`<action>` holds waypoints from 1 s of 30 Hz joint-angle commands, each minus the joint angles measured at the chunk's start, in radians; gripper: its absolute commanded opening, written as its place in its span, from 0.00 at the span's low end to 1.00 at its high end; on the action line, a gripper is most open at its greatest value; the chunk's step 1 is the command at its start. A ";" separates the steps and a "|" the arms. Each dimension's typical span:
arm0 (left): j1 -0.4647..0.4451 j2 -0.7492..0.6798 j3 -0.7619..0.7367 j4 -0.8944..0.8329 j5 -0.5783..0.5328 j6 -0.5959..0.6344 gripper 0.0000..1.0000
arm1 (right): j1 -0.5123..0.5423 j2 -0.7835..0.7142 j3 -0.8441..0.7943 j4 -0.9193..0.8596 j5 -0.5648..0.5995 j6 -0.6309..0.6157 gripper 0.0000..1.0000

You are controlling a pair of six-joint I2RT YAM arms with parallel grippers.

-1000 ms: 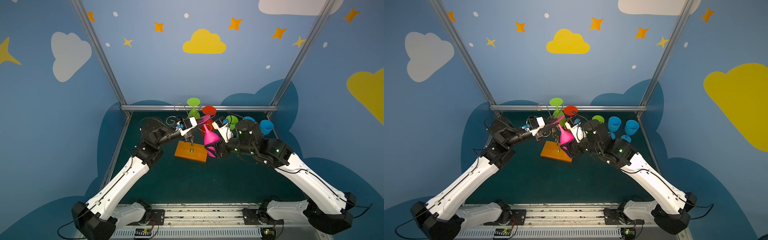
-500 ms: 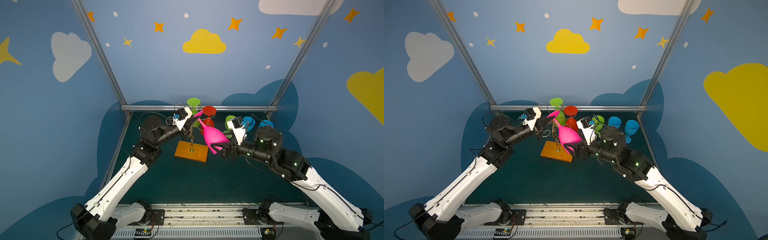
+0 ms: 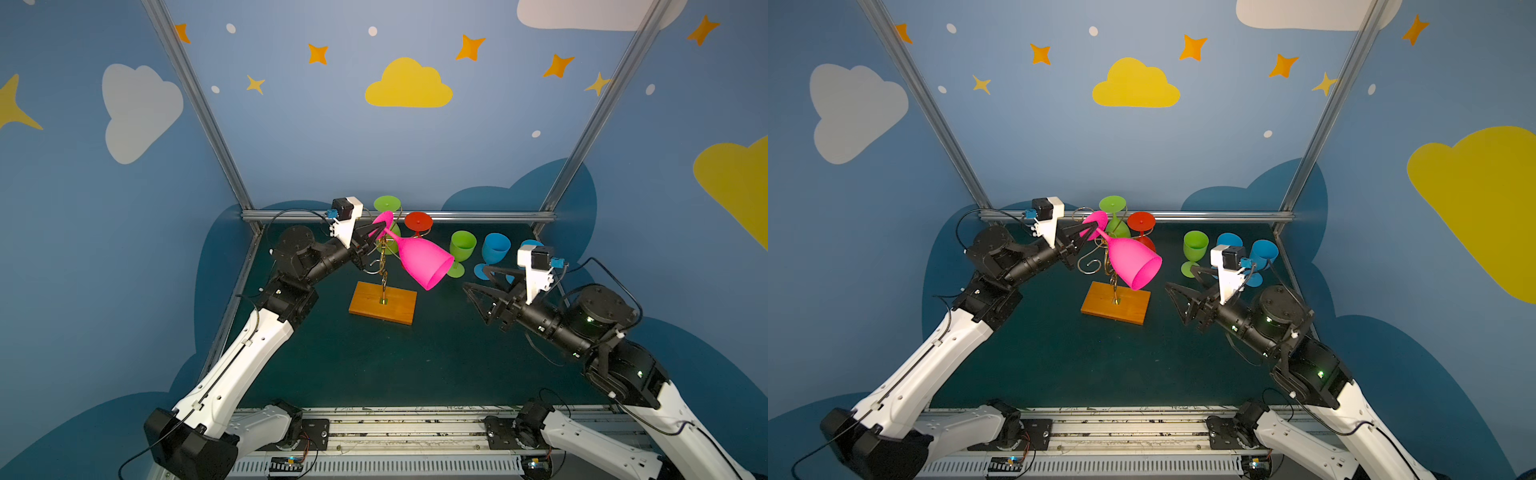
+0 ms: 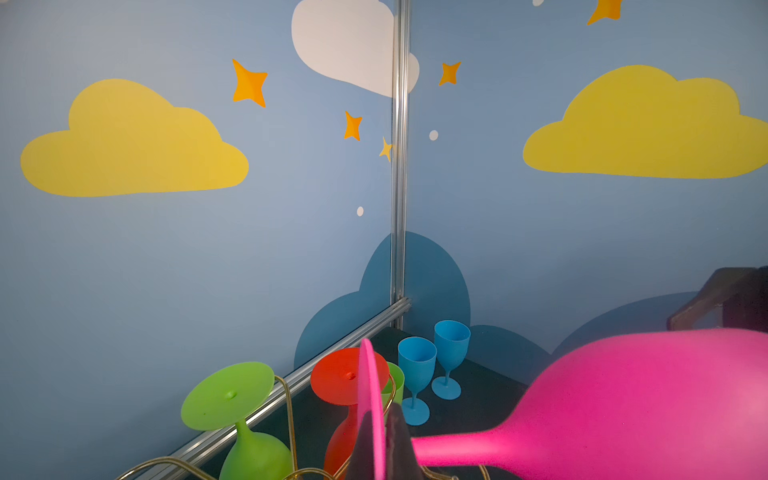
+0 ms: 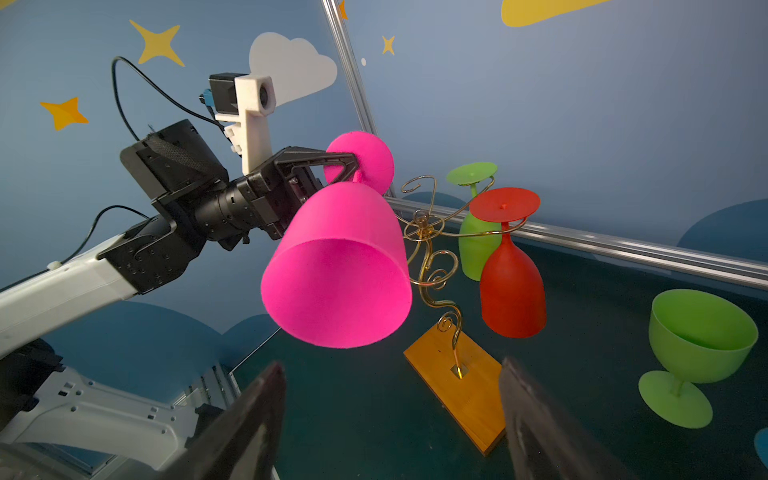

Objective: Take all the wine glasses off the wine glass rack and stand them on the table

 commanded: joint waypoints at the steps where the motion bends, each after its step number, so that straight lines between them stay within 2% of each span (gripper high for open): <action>1: 0.004 -0.007 -0.002 0.030 0.011 -0.027 0.03 | -0.003 0.058 0.013 0.048 0.006 0.011 0.77; 7: 0.004 -0.008 -0.015 0.038 0.010 -0.039 0.03 | -0.002 0.173 0.047 0.125 -0.017 0.022 0.74; 10: 0.004 -0.010 -0.023 0.041 0.010 -0.043 0.03 | -0.004 0.214 0.061 0.151 -0.020 0.029 0.68; 19: 0.004 -0.019 -0.047 0.057 0.011 -0.042 0.03 | -0.003 0.232 0.057 0.193 -0.044 0.050 0.28; 25: 0.005 -0.026 -0.063 0.074 -0.005 -0.041 0.16 | -0.003 0.228 0.052 0.210 -0.067 0.078 0.02; 29: 0.006 -0.033 -0.069 0.077 -0.017 -0.035 0.26 | -0.005 0.217 0.048 0.213 -0.058 0.088 0.00; 30: 0.006 -0.036 -0.072 0.077 -0.020 -0.030 0.32 | -0.004 0.210 0.048 0.209 -0.052 0.088 0.00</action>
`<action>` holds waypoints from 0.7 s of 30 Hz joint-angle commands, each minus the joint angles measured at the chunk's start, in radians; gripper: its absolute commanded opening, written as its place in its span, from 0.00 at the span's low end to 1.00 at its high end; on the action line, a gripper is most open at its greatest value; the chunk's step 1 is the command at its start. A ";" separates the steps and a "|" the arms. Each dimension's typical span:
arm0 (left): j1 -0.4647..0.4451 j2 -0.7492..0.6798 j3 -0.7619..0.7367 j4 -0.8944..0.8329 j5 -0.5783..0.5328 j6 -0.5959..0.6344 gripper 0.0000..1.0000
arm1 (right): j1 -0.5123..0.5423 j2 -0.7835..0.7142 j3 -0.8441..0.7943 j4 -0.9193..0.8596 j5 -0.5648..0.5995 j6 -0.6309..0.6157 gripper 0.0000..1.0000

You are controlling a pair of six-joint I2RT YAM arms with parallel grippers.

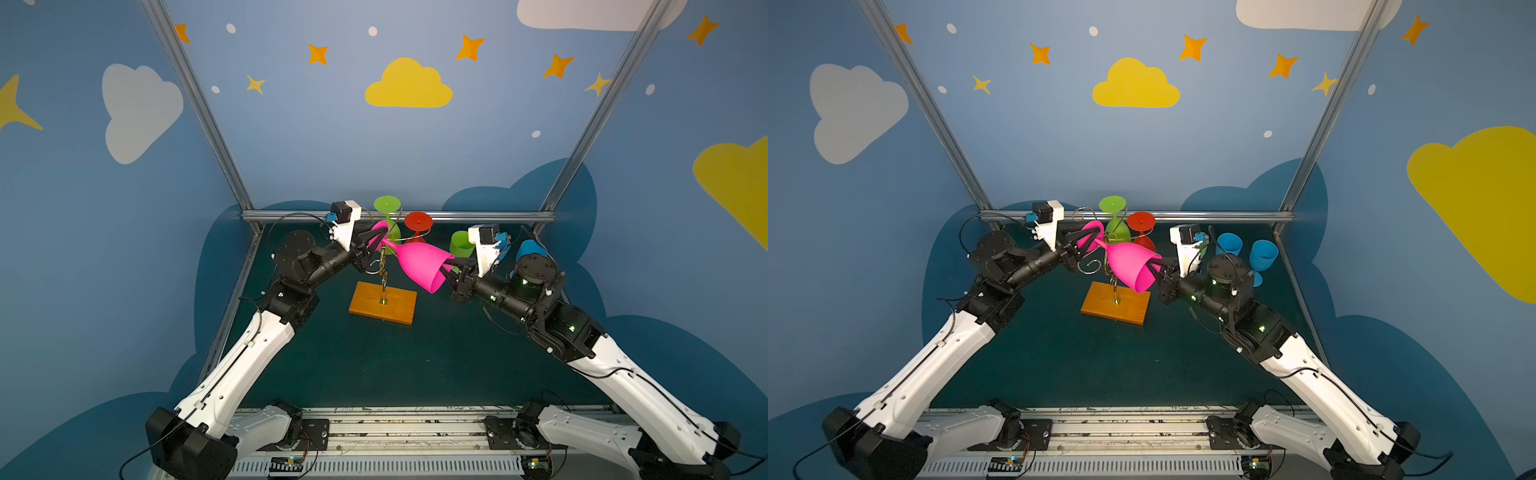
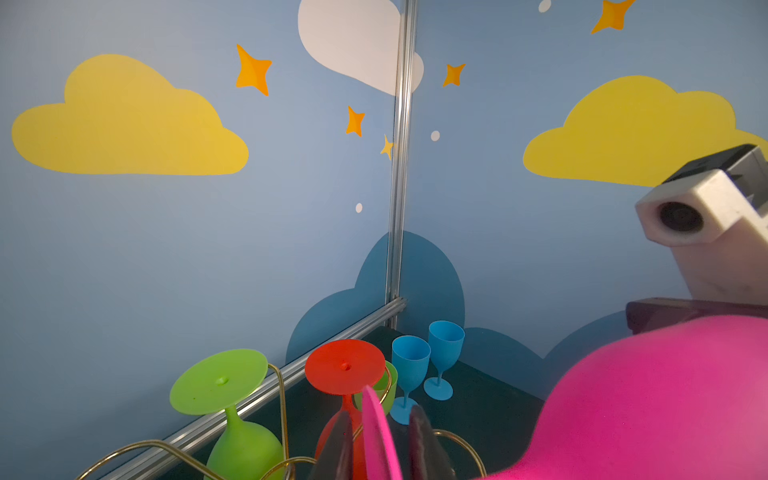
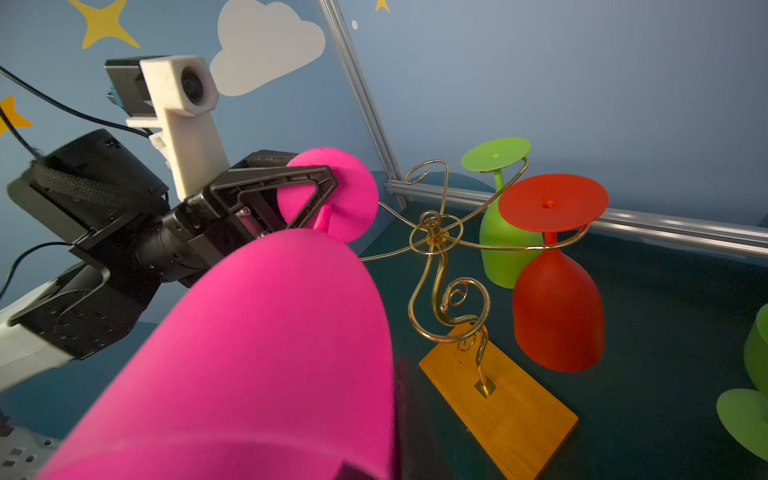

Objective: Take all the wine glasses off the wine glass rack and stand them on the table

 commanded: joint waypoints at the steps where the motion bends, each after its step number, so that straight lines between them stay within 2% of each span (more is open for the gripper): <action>1: 0.004 -0.025 -0.018 0.024 -0.026 0.005 0.40 | 0.001 -0.032 0.015 0.038 -0.003 0.015 0.00; 3: 0.004 -0.037 -0.026 0.026 -0.063 0.011 0.63 | -0.003 -0.057 0.019 0.015 0.017 0.008 0.00; 6: 0.015 -0.062 -0.037 0.021 -0.115 0.029 0.77 | -0.013 -0.114 0.026 -0.044 0.069 -0.021 0.00; 12: 0.067 -0.123 -0.088 0.063 -0.205 0.033 0.89 | -0.034 -0.261 0.042 -0.219 0.196 -0.092 0.00; 21: 0.190 -0.207 -0.228 0.167 -0.326 0.007 0.96 | -0.036 -0.440 0.083 -0.571 0.460 -0.139 0.00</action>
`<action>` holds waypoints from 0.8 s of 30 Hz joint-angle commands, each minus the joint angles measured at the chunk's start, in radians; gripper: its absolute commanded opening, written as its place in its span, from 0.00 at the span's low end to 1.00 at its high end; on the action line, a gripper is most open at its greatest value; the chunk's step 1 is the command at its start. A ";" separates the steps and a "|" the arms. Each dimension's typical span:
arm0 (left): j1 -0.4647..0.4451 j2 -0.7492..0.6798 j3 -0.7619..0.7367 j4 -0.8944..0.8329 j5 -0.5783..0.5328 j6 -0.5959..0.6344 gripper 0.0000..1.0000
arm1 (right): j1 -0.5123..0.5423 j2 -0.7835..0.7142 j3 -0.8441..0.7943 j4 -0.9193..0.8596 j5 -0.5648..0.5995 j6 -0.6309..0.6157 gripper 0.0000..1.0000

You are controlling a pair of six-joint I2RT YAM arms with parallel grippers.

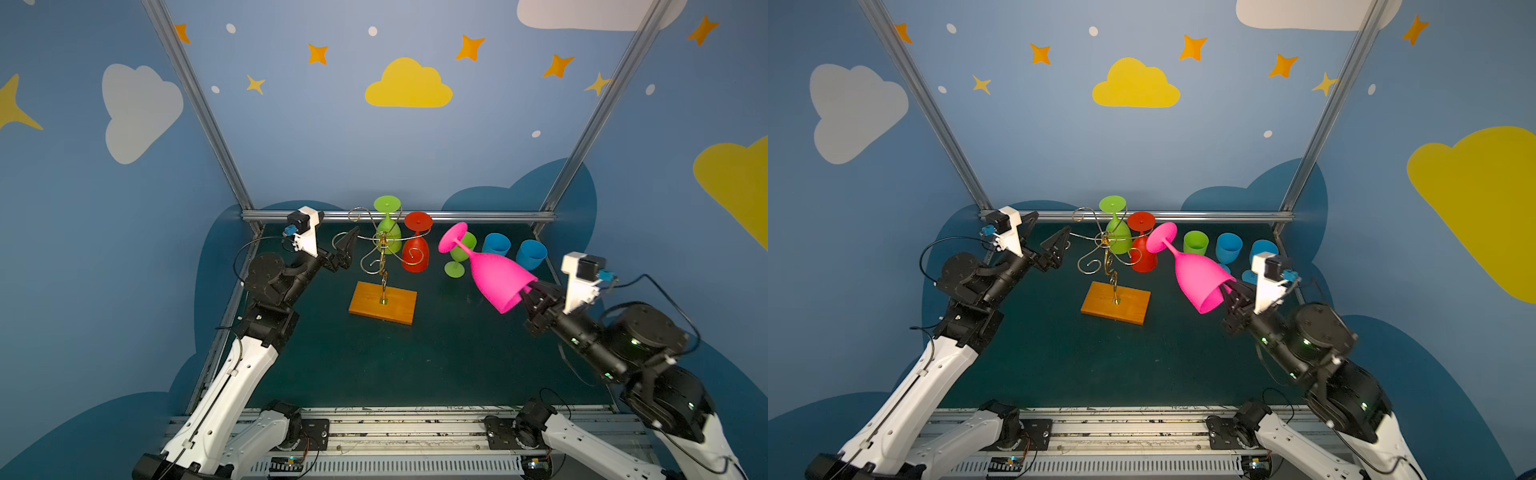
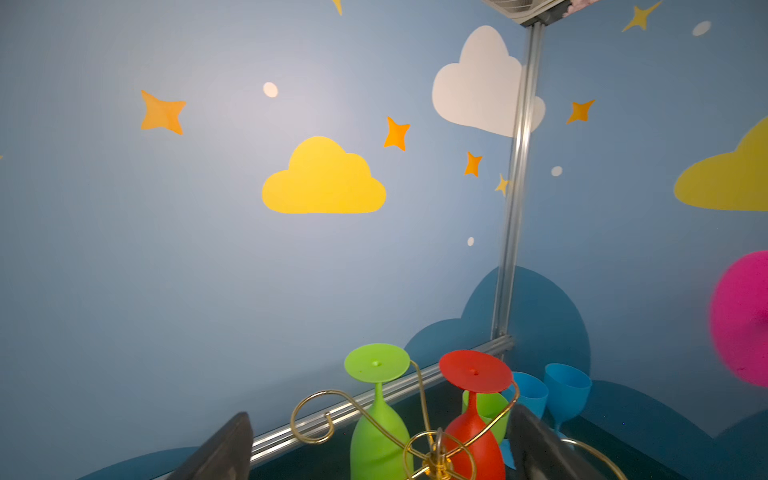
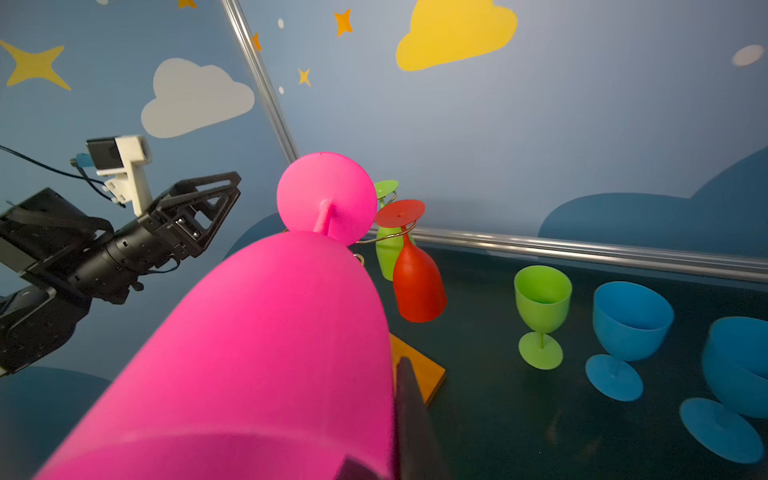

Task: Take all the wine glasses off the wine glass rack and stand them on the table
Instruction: 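Carry the pink glass toward the table with the right gripper while the left arm withdraws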

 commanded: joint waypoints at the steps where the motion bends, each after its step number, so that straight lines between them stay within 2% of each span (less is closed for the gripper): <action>1: 0.046 -0.023 -0.051 0.078 -0.106 -0.025 0.96 | -0.002 -0.029 0.029 -0.191 0.167 -0.024 0.00; 9: 0.173 -0.045 -0.157 0.149 -0.155 -0.129 0.98 | -0.002 -0.041 0.022 -0.427 0.292 0.017 0.00; 16: 0.222 -0.062 -0.196 0.151 -0.175 -0.147 0.99 | -0.006 0.094 0.000 -0.498 0.305 0.022 0.00; 20: 0.232 -0.073 -0.213 0.155 -0.184 -0.145 0.99 | -0.040 0.239 0.022 -0.525 0.225 0.002 0.00; 24: 0.237 -0.079 -0.218 0.153 -0.187 -0.136 0.99 | -0.117 0.351 0.018 -0.469 0.095 -0.050 0.00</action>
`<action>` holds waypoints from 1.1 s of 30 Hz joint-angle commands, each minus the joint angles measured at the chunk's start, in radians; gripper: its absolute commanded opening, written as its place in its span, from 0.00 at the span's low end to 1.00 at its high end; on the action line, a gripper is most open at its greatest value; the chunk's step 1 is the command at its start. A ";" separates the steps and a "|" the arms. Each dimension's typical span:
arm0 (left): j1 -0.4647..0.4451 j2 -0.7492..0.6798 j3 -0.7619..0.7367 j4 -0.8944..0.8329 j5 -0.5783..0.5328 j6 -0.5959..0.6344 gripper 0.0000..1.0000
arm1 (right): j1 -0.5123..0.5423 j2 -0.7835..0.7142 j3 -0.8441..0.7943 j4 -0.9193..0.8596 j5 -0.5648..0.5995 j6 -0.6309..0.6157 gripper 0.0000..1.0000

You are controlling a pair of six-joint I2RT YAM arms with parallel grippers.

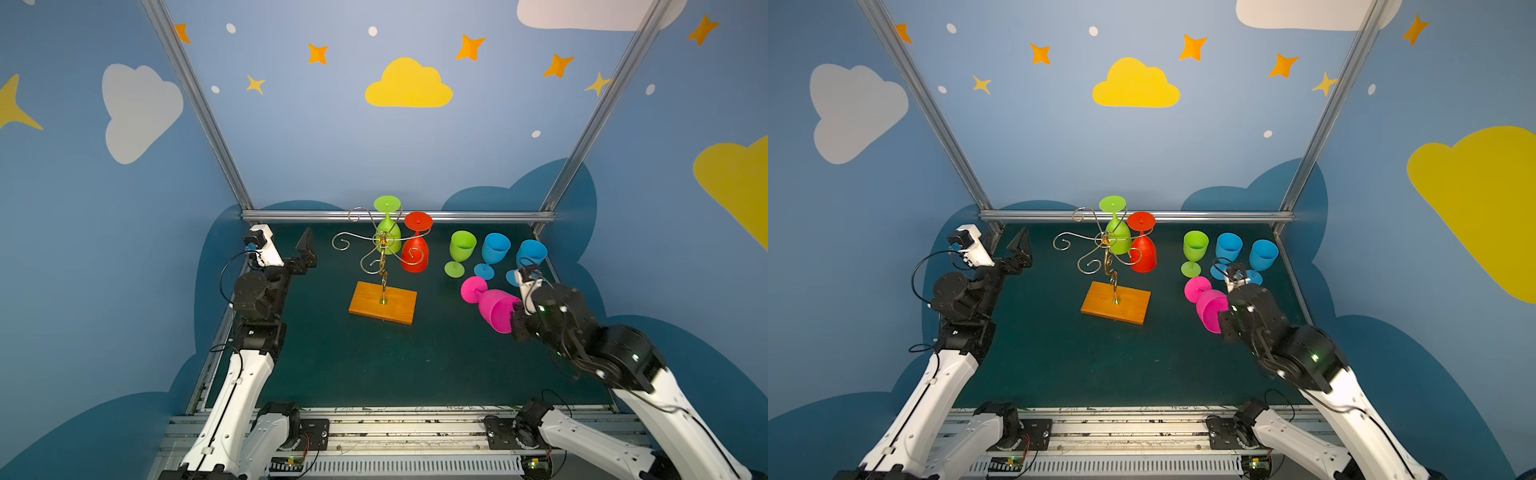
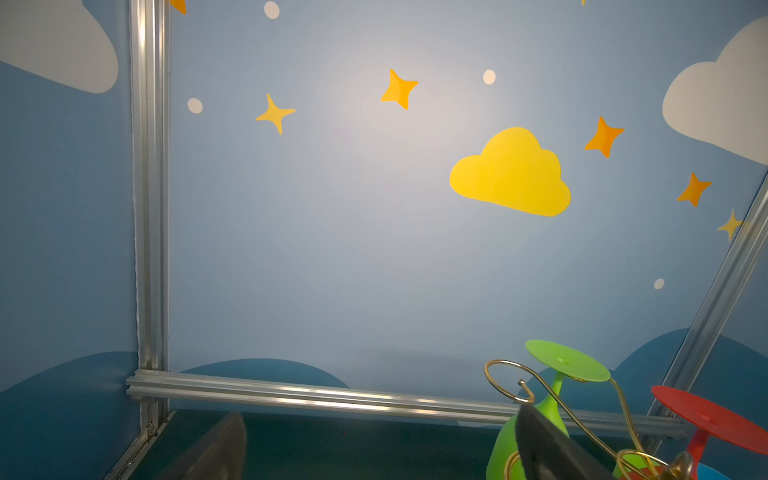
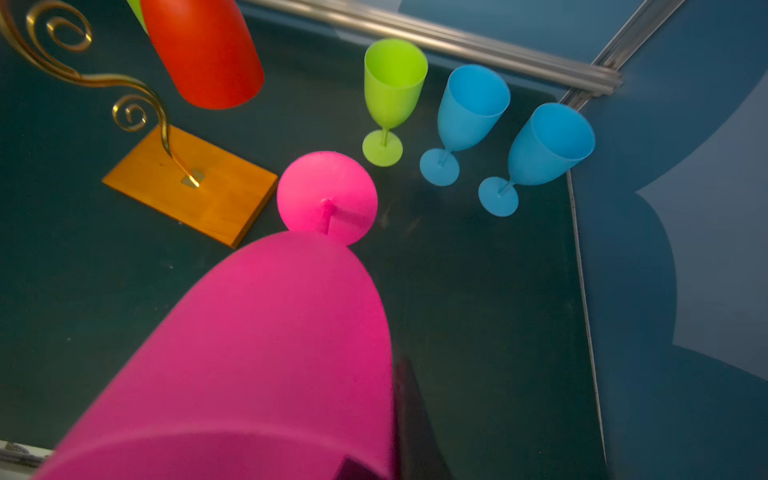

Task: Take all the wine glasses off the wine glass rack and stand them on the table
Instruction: 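Carry the pink glass toward the table with the right gripper while the left arm withdraws, then lower the pink glass upright onto the table and open the right gripper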

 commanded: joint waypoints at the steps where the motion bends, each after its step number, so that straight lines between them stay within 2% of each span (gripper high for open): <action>1: 0.006 -0.014 -0.007 0.026 -0.014 0.002 0.99 | -0.069 0.061 0.010 0.035 -0.134 -0.049 0.00; 6: 0.008 -0.015 -0.013 0.027 -0.009 0.004 0.99 | -0.196 0.207 0.041 0.094 -0.274 -0.111 0.00; 10: 0.013 -0.023 -0.014 0.024 -0.018 0.019 0.99 | -0.253 0.364 0.123 0.089 -0.315 -0.151 0.00; 18: 0.018 -0.027 -0.016 0.020 -0.020 0.023 0.99 | -0.292 0.598 0.236 0.082 -0.318 -0.188 0.00; 26: 0.019 -0.029 -0.016 0.017 -0.018 0.019 0.99 | -0.336 0.756 0.291 0.088 -0.326 -0.205 0.00; 29: 0.019 -0.029 -0.016 0.015 -0.018 0.018 0.99 | -0.351 0.832 0.356 0.028 -0.327 -0.202 0.00; 33: 0.019 -0.028 -0.017 0.014 -0.017 0.015 0.99 | -0.366 0.973 0.499 -0.121 -0.319 -0.129 0.00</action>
